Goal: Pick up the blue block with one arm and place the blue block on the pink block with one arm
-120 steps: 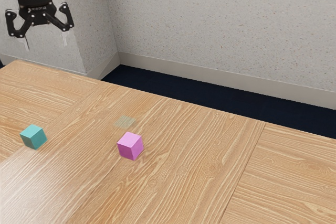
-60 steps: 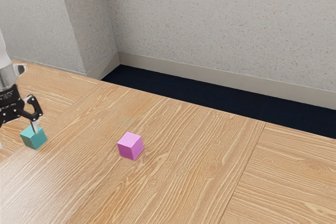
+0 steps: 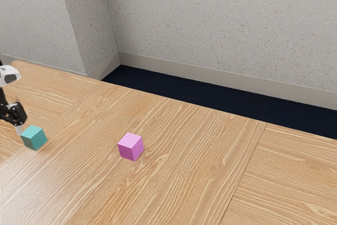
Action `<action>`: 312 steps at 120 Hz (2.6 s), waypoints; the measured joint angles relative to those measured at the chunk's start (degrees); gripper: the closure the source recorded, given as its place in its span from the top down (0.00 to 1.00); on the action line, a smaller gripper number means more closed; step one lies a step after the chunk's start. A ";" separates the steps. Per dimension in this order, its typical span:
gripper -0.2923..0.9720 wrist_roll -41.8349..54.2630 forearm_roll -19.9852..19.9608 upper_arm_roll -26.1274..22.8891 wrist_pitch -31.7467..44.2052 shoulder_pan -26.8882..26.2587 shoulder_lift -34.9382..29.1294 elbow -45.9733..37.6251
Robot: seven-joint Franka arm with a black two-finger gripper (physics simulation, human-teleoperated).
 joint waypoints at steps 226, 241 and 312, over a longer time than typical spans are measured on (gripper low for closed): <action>0.77 42.52 -17.64 1.80 40.75 8.26 47.47 16.68; 0.77 43.43 -17.80 1.80 40.75 8.25 48.85 17.98; 0.55 45.92 -19.10 1.71 40.78 7.97 50.83 19.62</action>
